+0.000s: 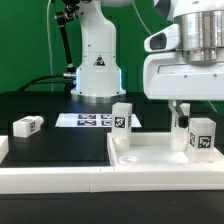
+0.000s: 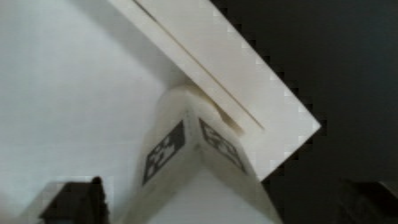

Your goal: Assemble square table

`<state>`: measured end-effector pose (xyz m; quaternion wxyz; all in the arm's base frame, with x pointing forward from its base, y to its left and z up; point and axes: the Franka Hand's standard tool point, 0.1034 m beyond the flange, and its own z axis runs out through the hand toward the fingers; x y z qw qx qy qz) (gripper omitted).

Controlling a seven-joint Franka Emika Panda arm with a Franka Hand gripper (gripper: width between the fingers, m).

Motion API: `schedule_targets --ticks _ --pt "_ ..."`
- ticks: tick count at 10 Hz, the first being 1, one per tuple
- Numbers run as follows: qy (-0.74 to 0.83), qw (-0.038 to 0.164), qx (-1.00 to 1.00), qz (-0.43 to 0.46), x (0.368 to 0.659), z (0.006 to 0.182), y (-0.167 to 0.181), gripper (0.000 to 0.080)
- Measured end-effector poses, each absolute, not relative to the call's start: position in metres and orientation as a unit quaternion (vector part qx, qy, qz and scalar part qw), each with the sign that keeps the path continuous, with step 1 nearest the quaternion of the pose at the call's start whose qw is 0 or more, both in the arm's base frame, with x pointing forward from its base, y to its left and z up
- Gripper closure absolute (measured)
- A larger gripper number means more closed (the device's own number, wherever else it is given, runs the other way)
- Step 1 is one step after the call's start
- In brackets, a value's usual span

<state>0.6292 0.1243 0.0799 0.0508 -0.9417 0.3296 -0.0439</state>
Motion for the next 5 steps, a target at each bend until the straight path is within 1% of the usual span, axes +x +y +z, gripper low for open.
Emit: schedule_targets --ticks 1,5 --pt "0.289 0.044 -0.955 -0.047 0.6288 0.0795 0.1245 0.015" --pt "0.162 0.034 -0.985 -0.053 0.6291 0.0784 0.1205 0.015"
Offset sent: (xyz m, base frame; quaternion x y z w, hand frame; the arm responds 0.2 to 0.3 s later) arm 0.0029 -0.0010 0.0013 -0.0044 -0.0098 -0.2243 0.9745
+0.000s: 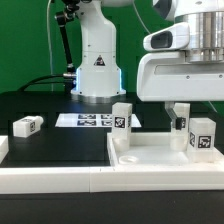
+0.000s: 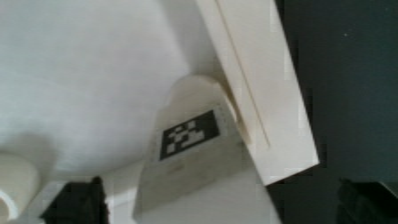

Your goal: Assemble square table

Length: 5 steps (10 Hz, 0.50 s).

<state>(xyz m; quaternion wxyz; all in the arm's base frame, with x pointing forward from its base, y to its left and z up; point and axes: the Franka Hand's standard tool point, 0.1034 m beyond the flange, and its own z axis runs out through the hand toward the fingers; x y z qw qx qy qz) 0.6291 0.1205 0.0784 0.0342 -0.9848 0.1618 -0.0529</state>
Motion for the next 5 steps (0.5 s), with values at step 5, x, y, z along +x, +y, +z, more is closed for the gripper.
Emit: schedule_targets --ticks 5 --pt "0.031 0.022 -0.998 -0.058 0.6298 0.0782 0.1164 0.015"
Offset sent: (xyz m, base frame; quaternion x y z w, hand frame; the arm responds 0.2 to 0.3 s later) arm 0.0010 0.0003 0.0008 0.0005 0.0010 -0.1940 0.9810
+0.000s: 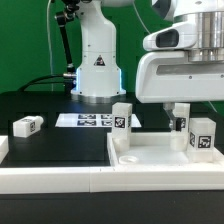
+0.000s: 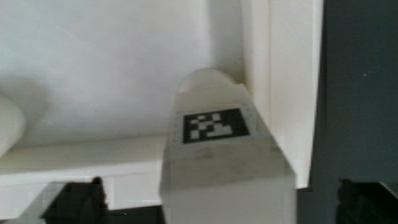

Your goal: Assemble square table

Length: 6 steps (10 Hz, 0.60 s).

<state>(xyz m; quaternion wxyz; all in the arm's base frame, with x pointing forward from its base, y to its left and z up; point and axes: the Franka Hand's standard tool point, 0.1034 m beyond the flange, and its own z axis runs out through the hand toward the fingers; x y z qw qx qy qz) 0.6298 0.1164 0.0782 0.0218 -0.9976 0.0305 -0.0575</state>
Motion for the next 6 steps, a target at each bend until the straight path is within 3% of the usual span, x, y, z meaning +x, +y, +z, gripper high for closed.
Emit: schedule_targets --ticks 2,3,6 --pt "0.032 0.022 -0.998 -0.057 0.6298 0.0783 0.1165 0.0421" --pt "0.039 0.023 -0.997 -0.057 0.6297 0.0783 0.1166 0.0511" --pt "0.05 0.023 -0.997 -0.057 0.6298 0.0782 0.1164 0.0511"
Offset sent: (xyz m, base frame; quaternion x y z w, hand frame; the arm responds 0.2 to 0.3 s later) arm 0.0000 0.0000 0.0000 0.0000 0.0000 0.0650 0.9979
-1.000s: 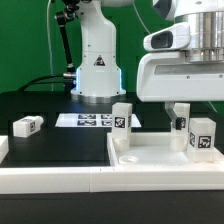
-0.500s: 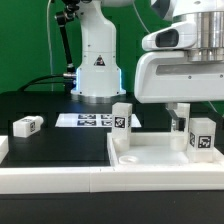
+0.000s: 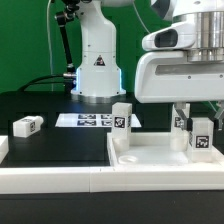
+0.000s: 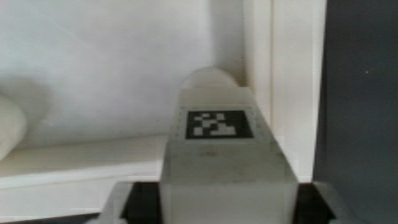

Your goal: Assemble square table

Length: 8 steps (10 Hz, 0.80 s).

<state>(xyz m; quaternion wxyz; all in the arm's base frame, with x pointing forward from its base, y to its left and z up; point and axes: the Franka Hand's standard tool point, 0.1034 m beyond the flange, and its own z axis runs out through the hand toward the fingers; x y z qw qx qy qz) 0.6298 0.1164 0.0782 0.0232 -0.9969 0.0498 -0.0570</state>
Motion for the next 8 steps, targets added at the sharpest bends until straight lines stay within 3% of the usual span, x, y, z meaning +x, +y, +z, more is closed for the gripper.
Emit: schedule_targets --ticks 3,8 --pt "0.21 0.039 -0.975 -0.057 0.6276 0.0784 0.1145 0.0511" --pt "0.462 0.05 -0.884 -0.048 0.6236 0.0782 0.1162 0.0509"
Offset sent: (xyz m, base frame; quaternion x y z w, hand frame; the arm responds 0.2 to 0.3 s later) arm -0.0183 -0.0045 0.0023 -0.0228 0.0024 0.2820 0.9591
